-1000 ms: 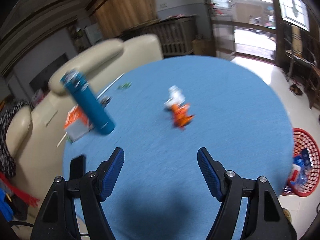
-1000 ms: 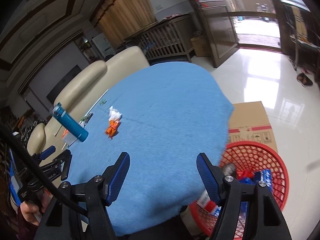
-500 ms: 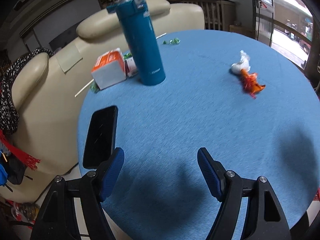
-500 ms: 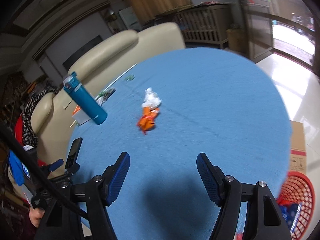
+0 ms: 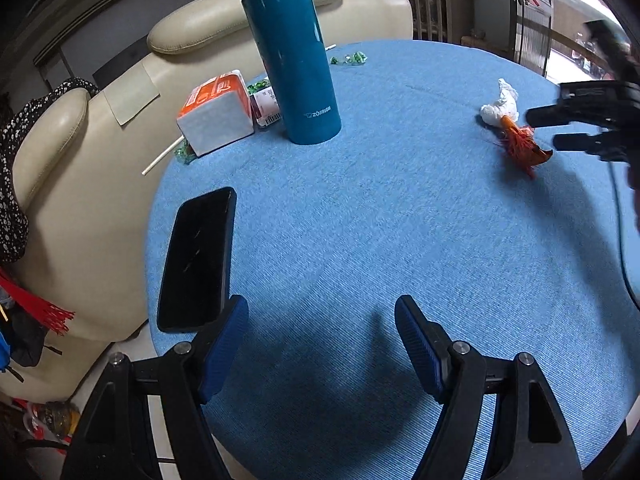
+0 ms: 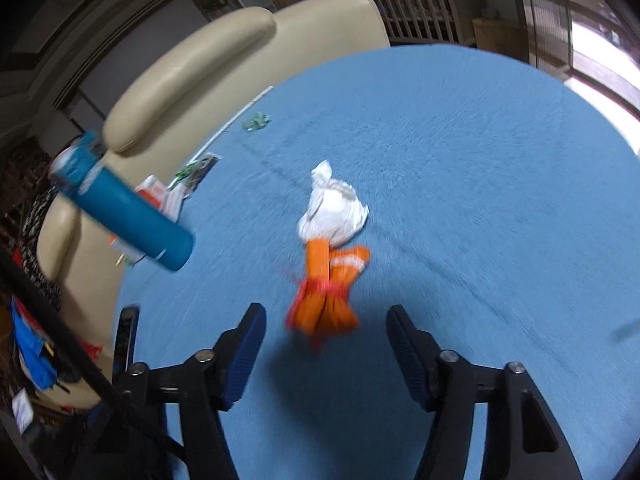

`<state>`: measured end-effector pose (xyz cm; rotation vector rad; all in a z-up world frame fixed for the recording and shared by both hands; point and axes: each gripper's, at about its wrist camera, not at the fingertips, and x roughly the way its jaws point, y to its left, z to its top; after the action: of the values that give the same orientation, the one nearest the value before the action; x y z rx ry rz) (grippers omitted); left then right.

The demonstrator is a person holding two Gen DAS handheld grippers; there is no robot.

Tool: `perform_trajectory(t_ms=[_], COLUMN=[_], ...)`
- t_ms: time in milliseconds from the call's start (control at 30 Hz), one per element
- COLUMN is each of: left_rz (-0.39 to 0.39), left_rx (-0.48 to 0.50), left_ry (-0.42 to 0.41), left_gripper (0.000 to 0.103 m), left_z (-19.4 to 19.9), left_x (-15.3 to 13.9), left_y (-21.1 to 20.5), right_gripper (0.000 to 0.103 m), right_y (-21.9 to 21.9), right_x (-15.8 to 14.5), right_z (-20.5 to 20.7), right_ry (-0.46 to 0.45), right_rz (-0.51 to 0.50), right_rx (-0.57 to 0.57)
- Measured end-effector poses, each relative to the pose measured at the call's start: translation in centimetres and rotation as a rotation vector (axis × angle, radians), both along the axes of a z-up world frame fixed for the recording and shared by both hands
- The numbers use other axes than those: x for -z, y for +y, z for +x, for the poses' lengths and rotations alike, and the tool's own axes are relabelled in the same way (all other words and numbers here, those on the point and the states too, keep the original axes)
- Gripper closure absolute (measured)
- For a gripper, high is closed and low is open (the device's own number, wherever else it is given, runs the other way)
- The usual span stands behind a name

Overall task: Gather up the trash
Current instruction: 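Grasp the orange bag with the right tool while the left tool grasps the white tissue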

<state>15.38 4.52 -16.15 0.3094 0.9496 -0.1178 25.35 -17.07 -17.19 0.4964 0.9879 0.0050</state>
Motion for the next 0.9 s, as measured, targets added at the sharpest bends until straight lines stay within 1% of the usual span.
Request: perform_trajectory(t_ms=[33,100,133,200,300,400,500,667,733,867,900], left_rz=[0.002,0.003,0.004,0.003,-0.014,-0.033,-0.056,-0.121,-0.134,-0.139,-0.144], left_rx=[0.005,0.016,0.02,0.033,0.07,0.123,0.18,0.263,0.29,0.32,0.321], left_ry=[-0.002,-0.007,-0.01,-0.014,-0.021,-0.034,-0.035,0.013,0.048,0.059,0.074], left_gripper=[0.027,0.027,0.027,0.027,0.027,0.027,0.027,0.027,0.027,0.027,0.027], left_z=[0.3,0.9,1.1,2.0,3.6,5.2,7.1,10.8,12.3,14.5,15.3], left_x=[-0.2,-0.5,-0.7,-1.1,-1.9,-2.6,-2.7,-1.6,-0.8,0.2,0.6], left_y=[-0.1,-0.3,-0.5,-1.1,-2.8,-5.5,-8.9,-14.7,-16.8,-19.6,-20.1], right_gripper=[0.039,0.048,0.049,0.064,0.066,0.066,0.066,0.066,0.066,0.066,0.066], right_y=[0.2,0.4,0.5,1.2,1.5,0.3,-1.8,-4.9,-6.0,-7.9,-8.3], right_x=[0.6,1.8,1.9,2.0,1.7,1.3,0.6,-0.5,-0.8,-0.9,-0.9], right_z=[0.9,2.3,2.4,2.8,1.8,0.1,-2.7,-6.9,-8.5,-10.8,-11.2], right_ry=[0.026,0.068,0.047,0.05,0.019,-0.007,-0.039,-0.074,-0.088,-0.105,-0.109], right_rz=[-0.017,-0.016,-0.026,-0.053,-0.089,-0.068,-0.022,0.013,0.019,0.057,0.07], right_rx=[-0.001,-0.007,-0.003,-0.05,-0.068,-0.06,-0.044,-0.018,-0.004,0.031,0.04])
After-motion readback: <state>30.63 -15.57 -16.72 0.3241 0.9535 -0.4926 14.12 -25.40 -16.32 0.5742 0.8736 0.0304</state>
